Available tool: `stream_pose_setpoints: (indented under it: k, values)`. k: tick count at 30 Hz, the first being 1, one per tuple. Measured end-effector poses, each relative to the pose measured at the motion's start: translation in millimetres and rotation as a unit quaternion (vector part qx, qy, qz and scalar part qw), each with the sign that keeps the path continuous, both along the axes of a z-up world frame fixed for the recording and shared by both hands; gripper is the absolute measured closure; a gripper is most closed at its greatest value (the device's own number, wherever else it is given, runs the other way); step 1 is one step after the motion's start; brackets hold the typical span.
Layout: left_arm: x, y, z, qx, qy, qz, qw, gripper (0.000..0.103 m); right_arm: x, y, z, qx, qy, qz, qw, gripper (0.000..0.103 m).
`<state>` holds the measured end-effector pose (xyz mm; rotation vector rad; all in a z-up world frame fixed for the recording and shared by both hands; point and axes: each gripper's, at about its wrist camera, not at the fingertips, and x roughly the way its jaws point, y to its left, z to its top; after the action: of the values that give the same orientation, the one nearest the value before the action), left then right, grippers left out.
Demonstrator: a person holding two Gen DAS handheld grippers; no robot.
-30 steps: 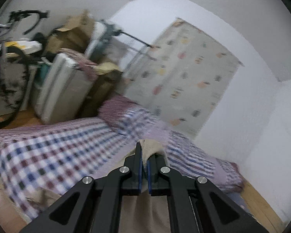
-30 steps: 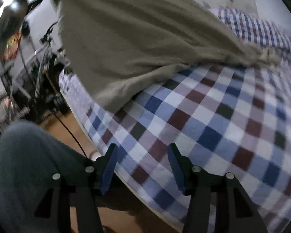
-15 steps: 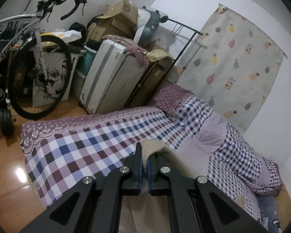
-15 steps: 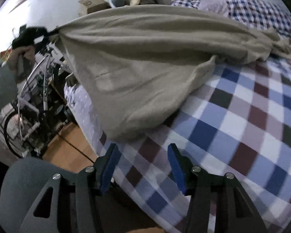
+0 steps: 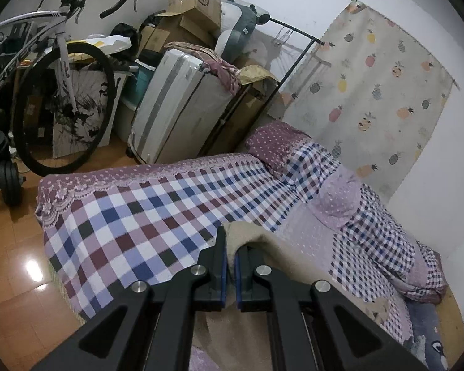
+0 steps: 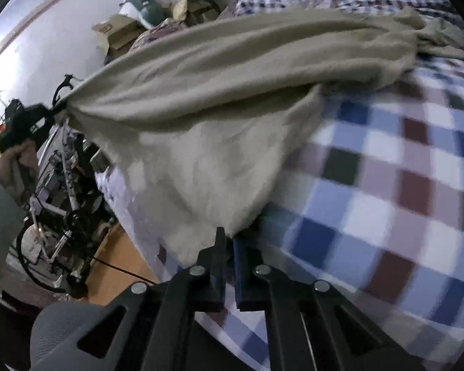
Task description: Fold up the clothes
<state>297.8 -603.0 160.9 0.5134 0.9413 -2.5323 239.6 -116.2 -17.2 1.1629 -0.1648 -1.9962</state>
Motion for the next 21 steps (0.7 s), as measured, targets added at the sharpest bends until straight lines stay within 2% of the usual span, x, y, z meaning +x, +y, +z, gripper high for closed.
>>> stream_pose_setpoints:
  k: [6, 12, 17, 21]
  values:
    - [13.3, 28.8, -4.0, 0.017, 0.002, -0.032, 0.9994, 0.101, -2.3, 62.4, 49.1, 0.002, 0.032, -0.018, 0.999, 0.102]
    - [14.8, 84.1, -6.3, 0.023, -0.011, -0.105, 0.9942, 0.101, 3.2, 145.6, 107.5, 0.012, 0.069, -0.046, 0.996, 0.102]
    - [3.0, 151.5, -4.0, 0.031, -0.036, -0.193, 0.98, 0.101, 14.8, 230.3, 147.6, 0.031, 0.094, -0.094, 0.991, 0.102]
    - [2.5, 209.9, -1.1, 0.034, -0.067, -0.263, 0.9618, 0.101, 26.2, 298.2, 170.0, 0.05, 0.106, -0.136, 0.984, 0.102]
